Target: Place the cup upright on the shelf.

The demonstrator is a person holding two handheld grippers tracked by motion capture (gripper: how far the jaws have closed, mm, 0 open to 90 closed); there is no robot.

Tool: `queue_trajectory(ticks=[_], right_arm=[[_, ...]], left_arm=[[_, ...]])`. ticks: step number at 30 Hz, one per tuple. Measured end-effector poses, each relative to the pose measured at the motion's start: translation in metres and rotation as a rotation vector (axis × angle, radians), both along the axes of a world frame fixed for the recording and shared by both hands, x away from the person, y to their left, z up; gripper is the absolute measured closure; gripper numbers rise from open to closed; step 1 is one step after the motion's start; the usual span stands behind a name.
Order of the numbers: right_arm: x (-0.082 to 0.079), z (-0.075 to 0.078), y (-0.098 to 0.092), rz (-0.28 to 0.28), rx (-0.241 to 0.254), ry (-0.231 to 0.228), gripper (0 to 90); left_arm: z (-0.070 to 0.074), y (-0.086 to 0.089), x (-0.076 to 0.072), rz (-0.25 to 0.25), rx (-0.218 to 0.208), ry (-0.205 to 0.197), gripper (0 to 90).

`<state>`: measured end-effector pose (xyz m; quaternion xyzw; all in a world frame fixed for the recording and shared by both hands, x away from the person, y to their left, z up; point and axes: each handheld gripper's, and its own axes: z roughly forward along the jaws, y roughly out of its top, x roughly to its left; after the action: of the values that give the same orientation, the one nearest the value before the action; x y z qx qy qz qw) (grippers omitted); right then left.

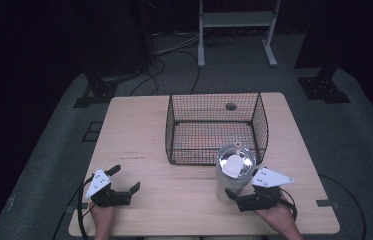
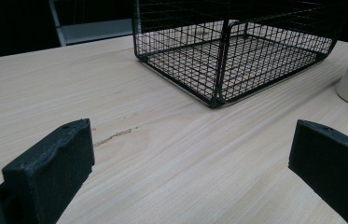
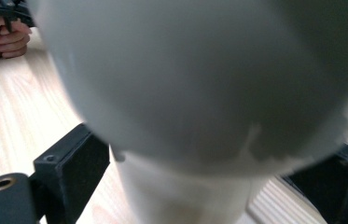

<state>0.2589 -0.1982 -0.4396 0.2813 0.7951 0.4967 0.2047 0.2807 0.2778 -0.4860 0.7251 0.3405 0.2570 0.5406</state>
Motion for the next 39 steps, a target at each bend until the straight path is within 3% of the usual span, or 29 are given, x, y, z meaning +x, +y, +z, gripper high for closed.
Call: queue_trajectory(ticks=[20, 39], right_arm=[[0.007, -0.008, 0.009, -0.009, 0.062, -0.052, 7.5], [0.006, -0.012, 0.008, -0.014, 0.102, -0.068, 9.0]], left_arm=[[0.0, 0.0, 0.0, -0.001, 0.0, -0.001, 0.0], [0.0, 0.0, 0.0, -0.003, 0.0, -0.002, 0.0]])
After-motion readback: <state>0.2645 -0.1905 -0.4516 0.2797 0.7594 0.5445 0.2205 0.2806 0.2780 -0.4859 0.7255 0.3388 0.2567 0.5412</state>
